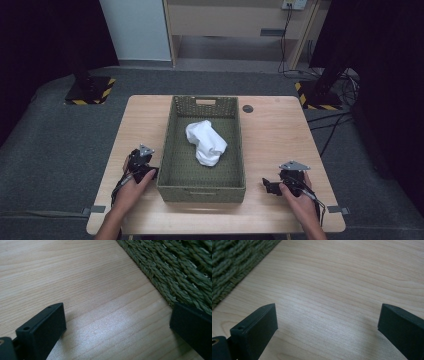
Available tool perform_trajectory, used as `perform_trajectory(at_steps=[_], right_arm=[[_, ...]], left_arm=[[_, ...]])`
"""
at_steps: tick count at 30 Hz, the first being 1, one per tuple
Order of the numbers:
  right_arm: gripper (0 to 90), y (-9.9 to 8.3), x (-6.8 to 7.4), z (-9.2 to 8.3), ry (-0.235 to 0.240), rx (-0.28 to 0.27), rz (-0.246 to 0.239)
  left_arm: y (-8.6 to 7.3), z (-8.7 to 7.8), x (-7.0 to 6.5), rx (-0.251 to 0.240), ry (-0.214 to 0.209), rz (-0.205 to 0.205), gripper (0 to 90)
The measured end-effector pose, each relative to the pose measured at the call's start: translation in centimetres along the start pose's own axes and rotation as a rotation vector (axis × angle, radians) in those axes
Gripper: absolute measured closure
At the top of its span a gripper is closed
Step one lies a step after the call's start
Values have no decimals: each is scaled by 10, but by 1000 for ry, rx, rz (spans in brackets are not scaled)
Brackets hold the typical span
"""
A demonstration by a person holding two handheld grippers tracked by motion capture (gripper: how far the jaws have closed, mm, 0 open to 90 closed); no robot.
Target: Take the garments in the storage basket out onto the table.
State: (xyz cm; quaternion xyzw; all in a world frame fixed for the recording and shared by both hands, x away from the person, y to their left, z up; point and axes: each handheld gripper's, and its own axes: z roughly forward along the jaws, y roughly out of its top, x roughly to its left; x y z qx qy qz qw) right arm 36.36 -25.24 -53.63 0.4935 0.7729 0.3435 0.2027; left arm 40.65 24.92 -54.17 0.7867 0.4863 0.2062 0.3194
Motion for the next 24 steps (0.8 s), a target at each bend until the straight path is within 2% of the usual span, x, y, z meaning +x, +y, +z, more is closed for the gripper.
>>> perform_trajectory(at_steps=[7, 24], right_arm=[[24, 2, 1, -3, -6, 4, 17], [24, 8, 7, -13, 4, -10, -22]], left_arm=[[0, 0, 0, 0, 0, 0, 0], [0, 0, 0, 0, 0, 0, 0]])
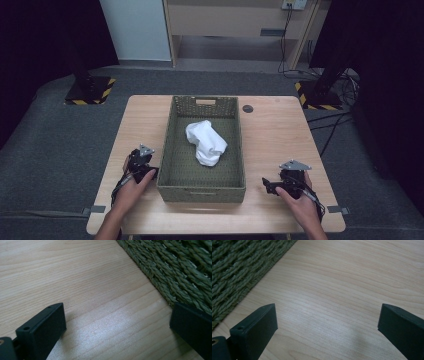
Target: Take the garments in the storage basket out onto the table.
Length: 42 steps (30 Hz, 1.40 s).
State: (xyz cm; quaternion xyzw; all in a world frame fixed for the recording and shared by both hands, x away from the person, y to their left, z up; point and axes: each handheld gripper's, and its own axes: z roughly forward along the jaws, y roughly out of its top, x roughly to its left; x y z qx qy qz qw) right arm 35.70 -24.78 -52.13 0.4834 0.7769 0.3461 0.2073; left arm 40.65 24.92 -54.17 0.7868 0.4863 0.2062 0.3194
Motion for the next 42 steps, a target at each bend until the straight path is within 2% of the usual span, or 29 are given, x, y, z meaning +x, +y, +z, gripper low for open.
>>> perform_trajectory(at_steps=[14, 23, 32, 33, 42], right_arm=[[28, 10, 7, -14, 30, -21, -18], [32, 29, 11, -26, 29, -31, -33], [34, 63, 12, -38, 12, -36, -64], [33, 71, 11, -42, 10, -41, -75], [32, 99, 8, -45, 0, -46, -112]], left_arm=[[0, 0, 0, 0, 0, 0, 0], [0, 0, 0, 0, 0, 0, 0], [0, 0, 0, 0, 0, 0, 0], [0, 0, 0, 0, 0, 0, 0], [0, 0, 0, 0, 0, 0, 0]])
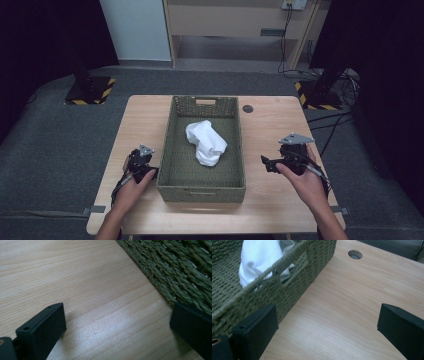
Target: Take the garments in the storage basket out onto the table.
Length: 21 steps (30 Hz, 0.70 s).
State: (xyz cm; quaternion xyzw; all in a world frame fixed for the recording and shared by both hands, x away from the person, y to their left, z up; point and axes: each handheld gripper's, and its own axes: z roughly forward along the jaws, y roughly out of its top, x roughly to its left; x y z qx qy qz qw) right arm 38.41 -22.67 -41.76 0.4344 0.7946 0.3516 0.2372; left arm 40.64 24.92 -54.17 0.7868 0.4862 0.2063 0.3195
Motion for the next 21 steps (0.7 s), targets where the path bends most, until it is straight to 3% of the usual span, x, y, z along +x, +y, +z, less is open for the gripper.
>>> perform_trajectory(at_steps=[12, 21], right_arm=[[31, 50, 7, 2, 23, -8, -50], [34, 70, 16, 9, 22, -6, -94]], left_arm=[[0, 0, 0, 0, 0, 0, 0], [0, 0, 0, 0, 0, 0, 0]])
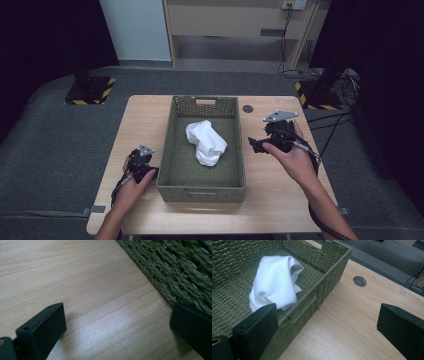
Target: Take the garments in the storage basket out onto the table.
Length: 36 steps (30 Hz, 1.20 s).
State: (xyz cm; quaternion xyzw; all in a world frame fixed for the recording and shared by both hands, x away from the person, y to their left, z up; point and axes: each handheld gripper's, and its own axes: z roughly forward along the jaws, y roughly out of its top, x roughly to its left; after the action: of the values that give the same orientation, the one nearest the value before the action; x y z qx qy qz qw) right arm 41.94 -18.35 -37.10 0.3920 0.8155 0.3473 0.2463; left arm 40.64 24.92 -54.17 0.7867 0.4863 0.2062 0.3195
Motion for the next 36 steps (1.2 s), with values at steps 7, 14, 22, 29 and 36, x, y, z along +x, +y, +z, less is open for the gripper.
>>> perform_trajectory(at_steps=[7, 14, 22, 29, 36], right_arm=[[33, 13, 5, 11, 9, 14, -25], [34, 26, 12, 26, 31, 13, -29], [34, 38, 21, 40, 37, 15, -49], [34, 48, 26, 52, 46, 19, -54], [32, 53, 35, 69, 62, 27, -57]], left_arm=[[0, 0, 0, 0, 0, 0, 0], [0, 0, 0, 0, 0, 0, 0], [0, 0, 0, 0, 0, 0, 0], [0, 0, 0, 0, 0, 0, 0], [0, 0, 0, 0, 0, 0, 0]])
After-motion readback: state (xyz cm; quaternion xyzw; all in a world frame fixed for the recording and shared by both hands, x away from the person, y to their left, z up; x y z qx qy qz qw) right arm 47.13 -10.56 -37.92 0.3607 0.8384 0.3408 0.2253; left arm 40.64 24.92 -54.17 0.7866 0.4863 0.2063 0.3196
